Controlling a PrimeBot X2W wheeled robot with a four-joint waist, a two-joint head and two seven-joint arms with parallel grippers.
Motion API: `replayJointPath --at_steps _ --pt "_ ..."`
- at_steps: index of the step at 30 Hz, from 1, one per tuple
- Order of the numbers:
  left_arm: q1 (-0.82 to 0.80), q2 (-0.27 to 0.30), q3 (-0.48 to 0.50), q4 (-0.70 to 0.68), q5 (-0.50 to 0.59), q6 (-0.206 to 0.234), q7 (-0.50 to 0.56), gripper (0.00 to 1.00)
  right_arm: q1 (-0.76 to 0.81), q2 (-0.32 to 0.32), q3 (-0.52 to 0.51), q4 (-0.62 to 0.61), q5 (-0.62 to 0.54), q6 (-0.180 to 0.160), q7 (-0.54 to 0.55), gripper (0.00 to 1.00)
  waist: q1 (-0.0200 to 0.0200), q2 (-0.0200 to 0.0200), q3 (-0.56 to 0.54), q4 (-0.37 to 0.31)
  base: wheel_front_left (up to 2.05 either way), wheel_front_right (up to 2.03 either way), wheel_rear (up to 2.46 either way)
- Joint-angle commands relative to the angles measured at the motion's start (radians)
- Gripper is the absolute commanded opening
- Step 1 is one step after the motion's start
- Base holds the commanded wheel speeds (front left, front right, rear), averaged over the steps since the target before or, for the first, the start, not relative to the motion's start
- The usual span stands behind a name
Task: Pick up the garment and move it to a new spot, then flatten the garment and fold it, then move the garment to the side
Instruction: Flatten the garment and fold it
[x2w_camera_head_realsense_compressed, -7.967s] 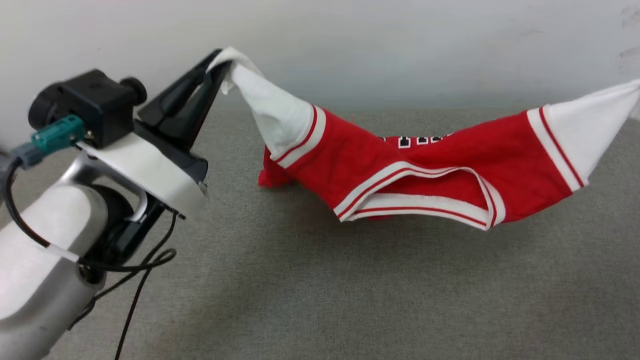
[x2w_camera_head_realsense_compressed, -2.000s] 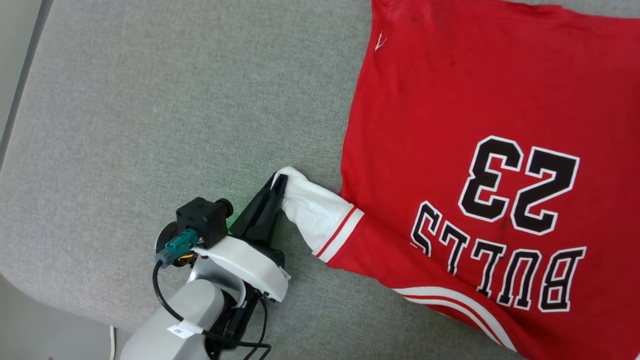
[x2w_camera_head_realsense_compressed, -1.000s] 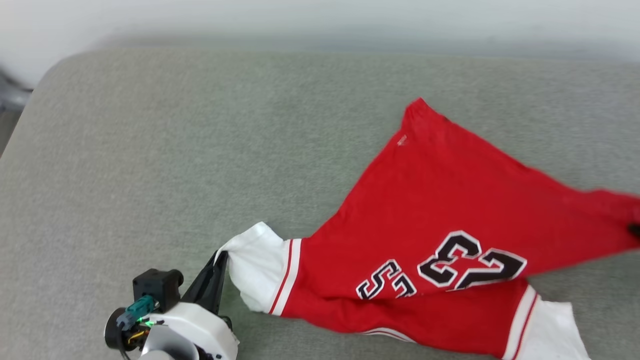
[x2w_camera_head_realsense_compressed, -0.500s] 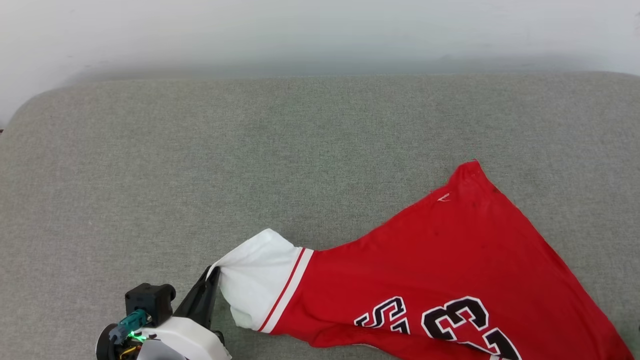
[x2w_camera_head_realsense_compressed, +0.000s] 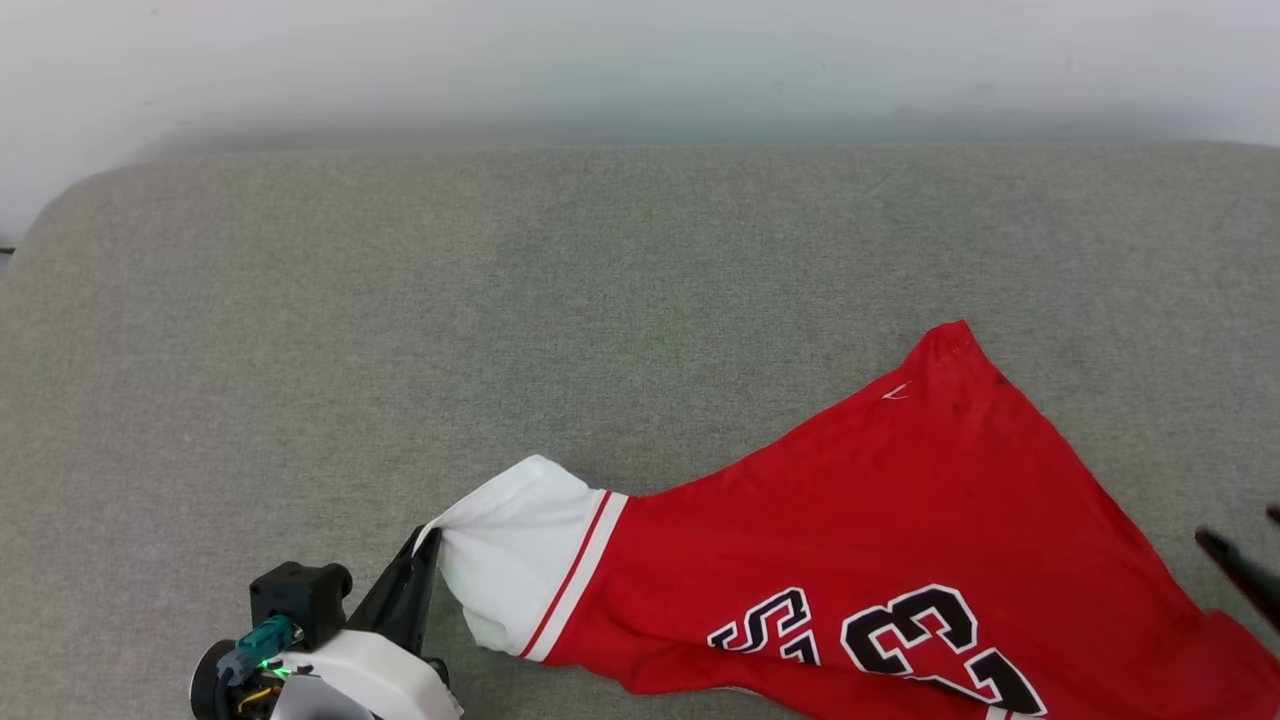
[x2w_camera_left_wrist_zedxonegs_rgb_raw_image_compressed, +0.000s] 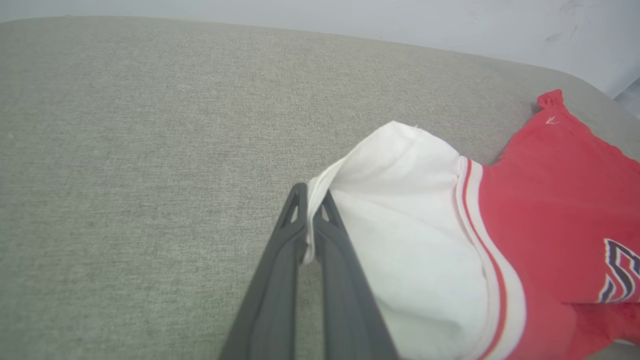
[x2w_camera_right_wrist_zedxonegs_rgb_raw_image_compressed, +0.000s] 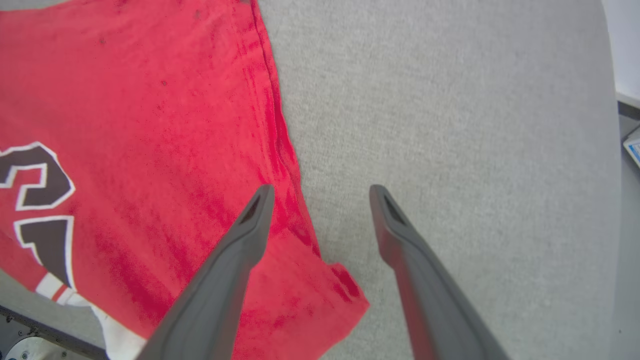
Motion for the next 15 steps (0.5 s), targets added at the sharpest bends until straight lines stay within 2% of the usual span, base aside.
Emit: replayJointPath --at_steps 1,6,10,15 --pt "-0.011 -0.001 0.001 -0.006 0.008 0.005 0.001 0.00 -0.048 0.007 -0.017 -0.033 -0.024 -0.001 -0.004 1.00 0.0001 -0.0001 0.010 0.007 0.00 0.00 0.00" --pt "-0.042 -0.008 -0.014 -0.014 0.025 -0.001 0.008 0.00 -0.182 -0.006 0.007 -0.118 -0.068 -0.001 0.066 1.00 0.0001 -0.0001 0.040 0.034 0.00 0.00 0.00" --pt "-0.073 -0.018 -0.024 -0.019 0.036 -0.006 0.012 0.00 -0.311 -0.010 0.089 -0.144 -0.055 -0.001 0.173 1.00 0.0001 -0.0001 0.070 0.058 0.00 0.00 0.00" --pt "-0.108 -0.033 -0.038 -0.028 0.053 -0.009 0.012 0.00 -0.478 -0.014 0.220 -0.104 -0.047 -0.001 0.330 1.00 0.0001 -0.0001 0.110 0.093 0.00 0.00 0.00"
